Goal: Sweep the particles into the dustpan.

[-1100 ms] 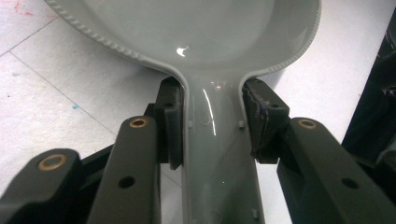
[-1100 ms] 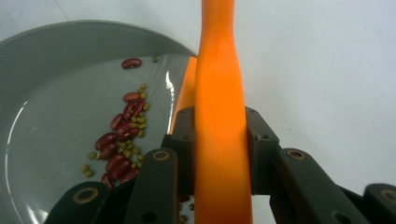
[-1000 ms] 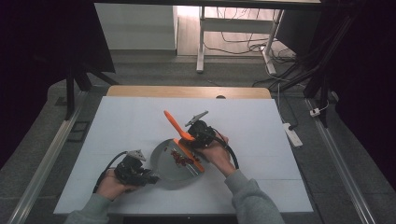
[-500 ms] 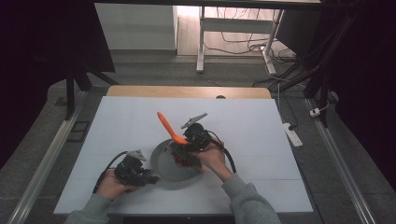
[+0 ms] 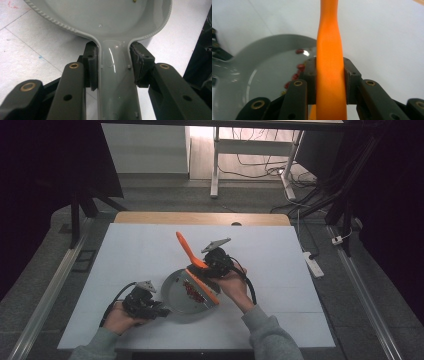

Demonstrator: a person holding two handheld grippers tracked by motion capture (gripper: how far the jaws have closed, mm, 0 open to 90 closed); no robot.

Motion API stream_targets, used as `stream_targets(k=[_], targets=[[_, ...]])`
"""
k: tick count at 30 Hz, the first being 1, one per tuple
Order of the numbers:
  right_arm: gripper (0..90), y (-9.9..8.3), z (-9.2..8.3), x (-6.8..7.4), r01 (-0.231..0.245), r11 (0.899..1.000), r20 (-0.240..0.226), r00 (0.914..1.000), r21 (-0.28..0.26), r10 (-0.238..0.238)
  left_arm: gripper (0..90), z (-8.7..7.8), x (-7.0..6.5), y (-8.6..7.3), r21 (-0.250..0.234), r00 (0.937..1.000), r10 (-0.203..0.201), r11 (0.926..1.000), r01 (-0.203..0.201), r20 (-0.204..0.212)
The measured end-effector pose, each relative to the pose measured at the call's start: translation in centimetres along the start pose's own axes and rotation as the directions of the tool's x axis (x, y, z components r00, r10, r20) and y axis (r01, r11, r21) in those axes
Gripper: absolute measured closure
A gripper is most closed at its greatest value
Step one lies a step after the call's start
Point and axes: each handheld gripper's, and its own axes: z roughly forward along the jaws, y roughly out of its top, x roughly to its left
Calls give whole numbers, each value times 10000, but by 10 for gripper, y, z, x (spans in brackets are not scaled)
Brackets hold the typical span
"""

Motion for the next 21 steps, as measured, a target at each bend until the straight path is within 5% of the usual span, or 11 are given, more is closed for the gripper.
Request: stream_targets(k=[11, 21], targets=[[706, -18, 6, -16, -369, 9977, 529, 9980, 570, 339, 613, 0, 0, 0, 6, 10000, -17, 10000, 17, -2], [706, -15, 16, -7, -282, 9973, 125, 9995, 684, 275, 614, 0, 0, 0, -8, 10000, -6, 10000, 6, -2]])
